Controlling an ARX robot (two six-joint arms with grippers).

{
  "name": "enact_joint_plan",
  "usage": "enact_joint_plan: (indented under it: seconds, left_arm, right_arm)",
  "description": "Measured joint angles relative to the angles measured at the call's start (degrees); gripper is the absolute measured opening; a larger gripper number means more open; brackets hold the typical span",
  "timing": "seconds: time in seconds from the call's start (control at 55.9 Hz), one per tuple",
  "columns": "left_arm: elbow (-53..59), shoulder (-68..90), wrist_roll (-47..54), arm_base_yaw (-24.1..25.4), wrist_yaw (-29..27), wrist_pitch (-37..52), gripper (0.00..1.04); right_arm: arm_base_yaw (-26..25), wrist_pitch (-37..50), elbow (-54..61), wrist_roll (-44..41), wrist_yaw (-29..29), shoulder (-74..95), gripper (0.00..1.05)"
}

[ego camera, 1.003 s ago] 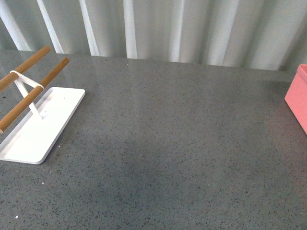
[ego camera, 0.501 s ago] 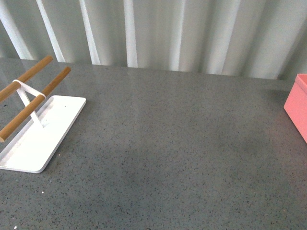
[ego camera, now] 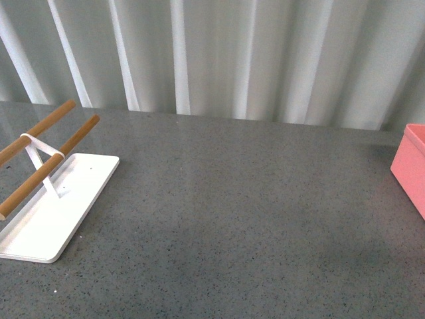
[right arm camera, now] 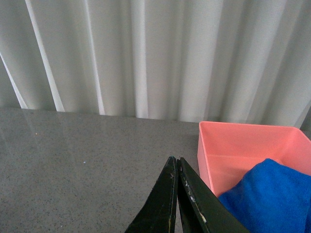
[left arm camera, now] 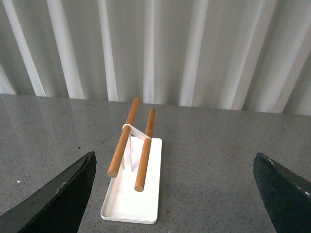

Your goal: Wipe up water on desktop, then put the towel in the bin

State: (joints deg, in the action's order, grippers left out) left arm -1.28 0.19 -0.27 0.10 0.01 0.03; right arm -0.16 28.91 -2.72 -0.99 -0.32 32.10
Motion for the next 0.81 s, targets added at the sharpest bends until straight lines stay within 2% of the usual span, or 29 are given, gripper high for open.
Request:
enact_joint_plan:
  seconds: [0.161, 0.806]
  left_arm:
    - [0.0, 0.0, 0.0, 0.0, 0.0, 0.0, 0.98]
    - [0.0, 0.0, 0.0, 0.0, 0.0, 0.0, 0.98]
  right_arm:
    - [0.0, 0.4, 1.3, 0.0, 0.0, -2.4, 0.03]
    - [0.1, -15.0, 1.4, 0.3, 0.1, -18.4, 0.03]
